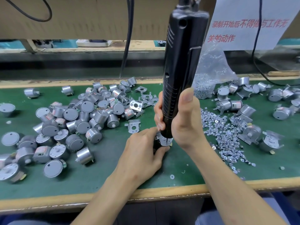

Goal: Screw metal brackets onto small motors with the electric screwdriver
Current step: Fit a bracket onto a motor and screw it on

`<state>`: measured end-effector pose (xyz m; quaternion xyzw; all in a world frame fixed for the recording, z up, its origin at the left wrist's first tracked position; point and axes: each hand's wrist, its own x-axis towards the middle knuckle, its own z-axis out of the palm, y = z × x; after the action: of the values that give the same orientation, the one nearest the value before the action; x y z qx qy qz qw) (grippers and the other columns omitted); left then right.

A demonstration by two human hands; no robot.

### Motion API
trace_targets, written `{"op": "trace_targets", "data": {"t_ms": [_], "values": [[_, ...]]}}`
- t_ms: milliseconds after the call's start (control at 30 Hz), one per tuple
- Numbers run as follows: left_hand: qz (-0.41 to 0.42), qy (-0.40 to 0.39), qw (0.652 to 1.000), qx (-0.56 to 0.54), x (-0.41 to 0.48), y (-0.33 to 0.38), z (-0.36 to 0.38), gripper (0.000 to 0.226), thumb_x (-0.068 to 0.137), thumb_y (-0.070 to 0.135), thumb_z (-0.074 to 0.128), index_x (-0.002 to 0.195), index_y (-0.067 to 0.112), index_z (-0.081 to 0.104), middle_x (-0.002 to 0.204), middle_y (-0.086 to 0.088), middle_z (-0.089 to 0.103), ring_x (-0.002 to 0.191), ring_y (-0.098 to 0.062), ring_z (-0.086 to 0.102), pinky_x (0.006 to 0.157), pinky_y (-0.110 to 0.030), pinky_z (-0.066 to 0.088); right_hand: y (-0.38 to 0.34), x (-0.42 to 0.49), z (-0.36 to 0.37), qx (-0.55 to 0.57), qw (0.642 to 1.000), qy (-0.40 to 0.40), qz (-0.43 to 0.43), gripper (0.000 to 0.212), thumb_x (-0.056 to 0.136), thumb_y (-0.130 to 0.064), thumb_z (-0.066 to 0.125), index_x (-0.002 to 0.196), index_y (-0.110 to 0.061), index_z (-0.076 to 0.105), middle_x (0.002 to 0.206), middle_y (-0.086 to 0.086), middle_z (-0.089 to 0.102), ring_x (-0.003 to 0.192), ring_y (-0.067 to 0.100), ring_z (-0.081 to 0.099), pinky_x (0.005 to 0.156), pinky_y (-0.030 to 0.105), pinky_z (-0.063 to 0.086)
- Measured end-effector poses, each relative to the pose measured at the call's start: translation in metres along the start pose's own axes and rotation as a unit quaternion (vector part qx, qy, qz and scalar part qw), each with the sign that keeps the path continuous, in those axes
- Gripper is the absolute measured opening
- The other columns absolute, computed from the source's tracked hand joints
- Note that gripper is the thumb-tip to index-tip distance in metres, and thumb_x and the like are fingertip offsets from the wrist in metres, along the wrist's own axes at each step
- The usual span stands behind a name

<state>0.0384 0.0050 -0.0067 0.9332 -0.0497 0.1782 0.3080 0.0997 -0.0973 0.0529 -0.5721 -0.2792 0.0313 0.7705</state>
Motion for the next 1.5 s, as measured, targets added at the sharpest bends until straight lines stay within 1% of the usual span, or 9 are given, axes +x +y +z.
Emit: {"op": "trace_targets", "data": {"t_ms": [600,700,833,900,1067,1167,1233,1333,1500], "values": [[-0.007,0.006,1.0,-0.001,0.0,0.0,0.0,0.026,0.083,0.036,0.071,0.101,0.025,0.056,0.092,0.01,0.068,0.086,-0.018,0.064,0.074,-0.034,0.049,0.009,-0.006,-0.001,-0.01,0.997,0.032,-0.072,0.079,0.081,-0.082,0.046,0.079,-0.003,0.051,0.058,-0.001,0.054,0.043,0.015,0.048,0.04,0.036,0.038],[-0.006,0.01,1.0,0.001,0.001,-0.001,0.0,0.026,0.082,0.033,0.072,0.102,0.025,0.057,0.091,0.009,0.068,0.085,-0.019,0.063,0.069,-0.03,0.046,0.02,-0.011,-0.007,-0.086,0.995,0.035,-0.041,0.077,0.081,-0.082,0.05,0.087,-0.005,0.055,0.064,0.003,0.059,0.053,0.024,0.059,0.05,0.038,0.047],[-0.014,0.02,1.0,-0.002,0.001,-0.002,0.0,0.029,0.081,0.036,0.074,0.105,0.027,0.061,0.097,0.014,0.069,0.09,-0.011,0.063,0.072,-0.024,0.044,0.023,-0.01,-0.02,-0.192,0.981,0.029,-0.014,0.038,0.091,-0.064,0.062,0.096,-0.026,0.062,0.079,-0.001,0.071,0.075,0.02,0.071,0.072,0.037,0.058],[-0.021,0.029,0.999,-0.005,0.001,-0.002,-0.001,0.03,0.08,0.035,0.076,0.105,0.03,0.061,0.091,0.02,0.067,0.085,-0.007,0.062,0.07,-0.02,0.044,0.022,-0.009,-0.029,-0.279,0.96,0.017,0.008,0.027,0.093,-0.053,0.067,0.103,-0.028,0.066,0.088,-0.008,0.073,0.084,0.009,0.069,0.076,0.023,0.053],[-0.026,0.108,0.994,-0.005,0.002,0.001,-0.009,0.038,0.074,0.024,0.078,0.11,0.023,0.064,0.068,0.028,0.046,0.074,-0.006,0.051,0.07,0.0,0.034,0.015,-0.015,-0.04,-0.441,0.888,-0.048,0.118,0.039,0.096,-0.046,0.066,0.122,-0.018,0.071,0.105,-0.009,0.073,0.093,0.005,0.067,0.089,0.027,0.054],[-0.021,0.152,0.988,-0.002,0.003,0.005,-0.012,0.045,0.071,0.012,0.08,0.114,0.014,0.066,0.07,0.018,0.039,0.076,-0.014,0.05,0.073,0.003,0.032,0.008,-0.017,-0.043,-0.368,0.913,-0.091,0.153,0.025,0.098,-0.035,0.067,0.115,-0.02,0.076,0.102,-0.008,0.077,0.092,0.006,0.071,0.091,0.036,0.057],[-0.001,0.167,0.986,0.006,0.004,0.006,-0.013,0.048,0.07,0.008,0.081,0.115,0.011,0.066,0.074,0.016,0.038,0.07,-0.004,0.043,0.074,0.004,0.031,0.007,-0.018,-0.048,-0.28,0.935,-0.093,0.197,0.03,0.098,-0.029,0.069,0.125,-0.016,0.072,0.104,0.001,0.077,0.093,0.016,0.074,0.093,0.043,0.059],[0.005,0.175,0.984,-0.004,0.005,0.012,-0.012,0.054,0.072,0.007,0.081,0.122,0.011,0.062,0.079,0.02,0.048,0.072,0.001,0.05,0.071,0.001,0.034,0.006,-0.021,-0.055,-0.109,0.954,-0.091,0.263,0.041,0.099,-0.019,0.069,0.137,-0.008,0.06,0.091,0.01,0.077,0.08,0.02,0.073,0.082,0.033,0.062],[-0.033,0.144,0.984,-0.096,0.008,0.027,-0.012,0.081,0.079,0.045,0.072,0.148,0.032,0.031,0.12,0.033,0.055,0.088,-0.002,0.061,0.072,-0.022,0.047,-0.003,-0.016,-0.073,0.1,0.951,0.082,0.28,0.014,0.1,-0.015,0.064,0.103,-0.002,0.07,0.091,0.016,0.075,0.072,0.017,0.072,0.067,0.023,0.059]]}}
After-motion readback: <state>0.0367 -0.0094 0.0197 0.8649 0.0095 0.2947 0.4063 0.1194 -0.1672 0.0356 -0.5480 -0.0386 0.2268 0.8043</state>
